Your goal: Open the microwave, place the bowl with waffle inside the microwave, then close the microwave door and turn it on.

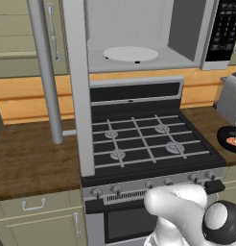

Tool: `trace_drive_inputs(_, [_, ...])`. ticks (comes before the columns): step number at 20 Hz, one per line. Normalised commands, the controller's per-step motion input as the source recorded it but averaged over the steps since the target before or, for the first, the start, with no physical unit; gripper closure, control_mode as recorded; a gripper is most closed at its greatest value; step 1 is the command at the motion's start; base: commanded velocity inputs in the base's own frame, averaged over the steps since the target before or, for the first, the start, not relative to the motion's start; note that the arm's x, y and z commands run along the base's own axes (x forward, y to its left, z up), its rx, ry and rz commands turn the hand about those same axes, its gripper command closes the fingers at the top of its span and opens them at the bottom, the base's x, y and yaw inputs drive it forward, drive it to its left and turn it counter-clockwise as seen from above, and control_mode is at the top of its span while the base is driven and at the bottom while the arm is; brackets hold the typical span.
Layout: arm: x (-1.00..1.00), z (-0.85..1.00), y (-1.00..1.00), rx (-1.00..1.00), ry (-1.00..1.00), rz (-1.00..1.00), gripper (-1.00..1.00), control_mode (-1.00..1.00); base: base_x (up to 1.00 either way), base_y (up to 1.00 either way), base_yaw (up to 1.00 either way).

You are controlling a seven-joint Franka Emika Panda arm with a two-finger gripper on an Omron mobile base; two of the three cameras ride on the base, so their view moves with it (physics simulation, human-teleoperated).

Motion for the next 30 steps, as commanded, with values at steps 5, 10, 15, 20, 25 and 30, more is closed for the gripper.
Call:
trace_drive_inputs(5, [0.31,-0.38,-0.80,0.19,0.12,-0.36,-1.00,-1.00,0.00,0.00,0.00])
trace_drive_inputs(10, [0.13,-0.36,-0.50,0.21,0.02,-0.24,-1.00,-1.00,0.00,0.00,0.00])
trace_drive_inputs(15, [0.14,-0.38,-0.26,0.17,-0.06,-0.05,-1.00,-1.00,0.00,0.00,0.00])
trace_drive_inputs(20, [0.21,-0.31,-0.04,0.03,-0.12,0.00,-1.00,-1.00,0.00,0.00,0.00])
trace_drive_inputs(25, [0.26,-0.32,0.00,0.00,-0.17,0.00,-1.00,-1.00,0.00,0.00,0.00])
trace_drive_inputs(30, [0.27,-0.49,-0.06,0.00,-0.17,-0.01,-1.00,-1.00,0.00,0.00,0.00])
